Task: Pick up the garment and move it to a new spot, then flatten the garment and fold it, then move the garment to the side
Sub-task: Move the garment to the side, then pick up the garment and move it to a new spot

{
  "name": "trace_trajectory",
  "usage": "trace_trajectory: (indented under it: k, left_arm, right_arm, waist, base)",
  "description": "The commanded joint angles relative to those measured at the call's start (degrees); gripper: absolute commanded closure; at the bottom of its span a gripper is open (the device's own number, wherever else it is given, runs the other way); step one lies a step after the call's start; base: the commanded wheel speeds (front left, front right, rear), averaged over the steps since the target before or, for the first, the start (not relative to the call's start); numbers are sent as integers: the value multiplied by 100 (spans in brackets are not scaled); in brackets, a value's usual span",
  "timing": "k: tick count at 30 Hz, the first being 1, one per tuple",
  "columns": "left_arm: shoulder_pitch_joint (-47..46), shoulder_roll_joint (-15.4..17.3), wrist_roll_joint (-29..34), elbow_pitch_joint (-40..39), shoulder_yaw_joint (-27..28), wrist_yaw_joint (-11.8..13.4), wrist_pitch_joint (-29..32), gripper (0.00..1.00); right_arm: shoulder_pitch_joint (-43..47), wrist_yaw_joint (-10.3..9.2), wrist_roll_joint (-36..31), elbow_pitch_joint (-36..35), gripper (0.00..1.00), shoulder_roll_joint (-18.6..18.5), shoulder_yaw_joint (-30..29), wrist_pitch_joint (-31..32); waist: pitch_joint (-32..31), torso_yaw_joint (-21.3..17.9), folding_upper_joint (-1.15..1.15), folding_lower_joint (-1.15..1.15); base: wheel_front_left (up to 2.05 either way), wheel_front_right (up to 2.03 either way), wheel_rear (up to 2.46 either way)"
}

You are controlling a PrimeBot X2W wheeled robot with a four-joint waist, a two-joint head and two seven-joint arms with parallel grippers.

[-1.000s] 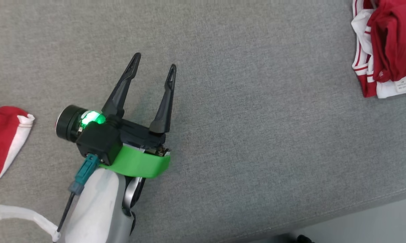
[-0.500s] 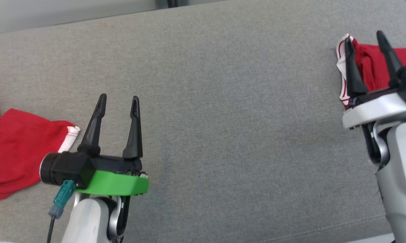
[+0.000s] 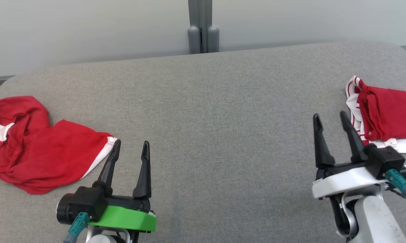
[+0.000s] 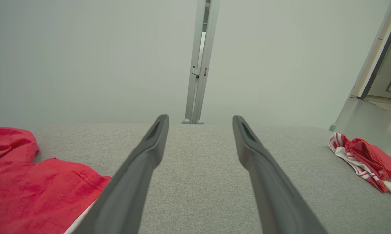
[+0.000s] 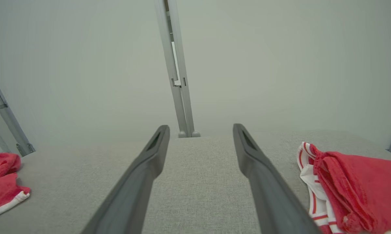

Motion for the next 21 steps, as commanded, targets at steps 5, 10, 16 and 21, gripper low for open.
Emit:
trace_trajectory:
  k: [5, 10, 16, 21]
  left_arm:
    - [116, 9, -55, -36, 57, 92, 0, 0]
    - [110, 9, -17, 0, 111, 111, 0, 0]
    - [101, 8, 22, 75, 156, 99, 0, 0]
    - [71, 8, 27, 117, 164, 82, 0, 0]
  right_arm:
    - [302, -4, -65, -173, 0, 69, 142, -15]
    - [396, -5, -81, -245, 0, 82, 219, -15]
    - [408, -4, -35, -256, 0, 96, 238, -15]
    - [400, -4, 63, -264, 0, 98, 252, -15]
  waist:
    - [-180, 124, 0, 0]
    - [-158, 126, 0, 0]
    - [-137, 142, 0, 0]
    - [-123, 147, 0, 0]
  base:
    - [0, 0, 0]
    - [0, 0, 0]
    - [0, 0, 0]
    - [0, 0, 0]
